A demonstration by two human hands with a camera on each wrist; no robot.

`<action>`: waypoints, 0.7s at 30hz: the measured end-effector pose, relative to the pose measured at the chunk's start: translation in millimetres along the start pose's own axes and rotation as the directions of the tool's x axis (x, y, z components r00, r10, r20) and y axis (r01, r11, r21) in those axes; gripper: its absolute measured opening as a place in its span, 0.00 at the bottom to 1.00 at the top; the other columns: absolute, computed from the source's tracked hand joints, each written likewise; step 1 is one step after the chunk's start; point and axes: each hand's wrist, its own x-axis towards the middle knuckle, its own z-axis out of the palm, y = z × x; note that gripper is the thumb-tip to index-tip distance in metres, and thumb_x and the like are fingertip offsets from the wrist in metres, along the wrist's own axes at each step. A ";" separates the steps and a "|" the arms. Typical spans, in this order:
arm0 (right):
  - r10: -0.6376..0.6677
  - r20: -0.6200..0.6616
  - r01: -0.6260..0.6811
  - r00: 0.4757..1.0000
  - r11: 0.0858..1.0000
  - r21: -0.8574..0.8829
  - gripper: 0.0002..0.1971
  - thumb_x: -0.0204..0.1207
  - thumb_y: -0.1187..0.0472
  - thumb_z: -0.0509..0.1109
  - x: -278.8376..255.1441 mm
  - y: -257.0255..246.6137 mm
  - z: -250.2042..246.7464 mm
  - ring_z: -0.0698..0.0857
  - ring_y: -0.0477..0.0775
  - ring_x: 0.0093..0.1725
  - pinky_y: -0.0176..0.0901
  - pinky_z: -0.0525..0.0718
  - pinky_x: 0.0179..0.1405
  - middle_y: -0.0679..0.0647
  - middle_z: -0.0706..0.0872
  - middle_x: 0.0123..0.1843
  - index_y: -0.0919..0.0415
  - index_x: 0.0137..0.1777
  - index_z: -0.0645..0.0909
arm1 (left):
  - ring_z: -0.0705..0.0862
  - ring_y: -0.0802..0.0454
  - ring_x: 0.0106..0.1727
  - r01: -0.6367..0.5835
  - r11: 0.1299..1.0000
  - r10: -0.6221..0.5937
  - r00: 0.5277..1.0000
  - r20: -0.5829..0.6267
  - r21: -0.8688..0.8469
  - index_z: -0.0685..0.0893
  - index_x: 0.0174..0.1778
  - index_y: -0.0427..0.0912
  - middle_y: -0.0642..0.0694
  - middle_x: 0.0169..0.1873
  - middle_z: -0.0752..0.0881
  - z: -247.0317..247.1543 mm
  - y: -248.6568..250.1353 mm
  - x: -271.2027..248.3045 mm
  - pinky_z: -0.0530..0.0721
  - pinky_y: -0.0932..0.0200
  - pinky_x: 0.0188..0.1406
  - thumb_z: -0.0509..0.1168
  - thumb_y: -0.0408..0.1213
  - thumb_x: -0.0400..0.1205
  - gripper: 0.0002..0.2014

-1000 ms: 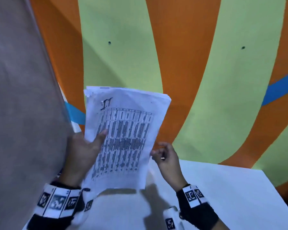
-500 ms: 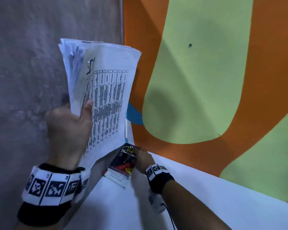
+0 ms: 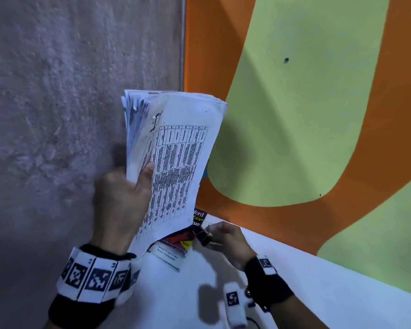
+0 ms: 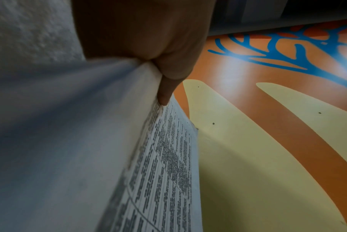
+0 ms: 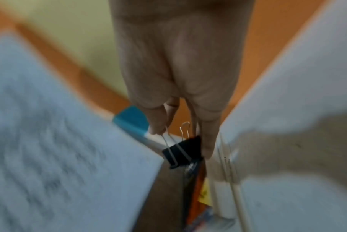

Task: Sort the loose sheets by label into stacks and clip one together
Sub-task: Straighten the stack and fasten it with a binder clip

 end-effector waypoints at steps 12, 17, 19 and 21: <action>-0.250 -0.371 0.258 0.895 0.966 -0.027 0.31 0.47 0.41 0.88 -176.5 -49.2 -118.4 0.89 0.61 0.53 0.56 0.88 0.53 0.61 0.90 0.50 0.69 0.37 0.86 | 0.60 0.60 0.11 0.150 0.976 -0.094 0.946 0.311 -0.159 0.63 0.14 0.43 0.47 0.08 0.62 61.0 17.4 -86.2 0.60 0.67 0.18 0.74 0.42 0.76 0.30; -0.457 -0.289 0.418 0.841 0.888 -0.189 0.26 0.53 0.44 0.86 -244.6 -78.0 -153.0 0.85 0.54 0.63 0.38 0.81 0.55 0.63 0.89 0.54 0.69 0.34 0.88 | 0.66 0.57 0.27 0.261 0.919 -0.108 0.887 0.448 -0.296 0.77 0.32 0.36 0.44 0.19 0.70 98.8 24.2 -129.9 0.70 0.60 0.30 0.72 0.65 0.65 0.30; -0.459 -0.224 0.430 0.860 0.887 -0.166 0.20 0.55 0.49 0.87 -262.5 -85.6 -163.8 0.81 0.55 0.69 0.43 0.76 0.63 0.66 0.88 0.55 0.67 0.33 0.89 | 0.69 0.51 0.21 0.308 0.898 -0.105 0.844 0.525 -0.315 0.78 0.28 0.47 0.54 0.19 0.72 111.7 24.6 -142.0 0.70 0.59 0.32 0.72 0.69 0.62 0.26; -0.467 -0.191 0.446 0.863 0.883 -0.146 0.15 0.57 0.54 0.87 -276.1 -91.0 -174.7 0.79 0.57 0.72 0.47 0.73 0.68 0.69 0.87 0.56 0.66 0.32 0.90 | 0.70 0.53 0.23 0.366 0.875 -0.095 0.771 0.629 -0.316 0.79 0.21 0.47 0.55 0.19 0.74 122.8 33.0 -154.4 0.68 0.60 0.29 0.73 0.68 0.58 0.25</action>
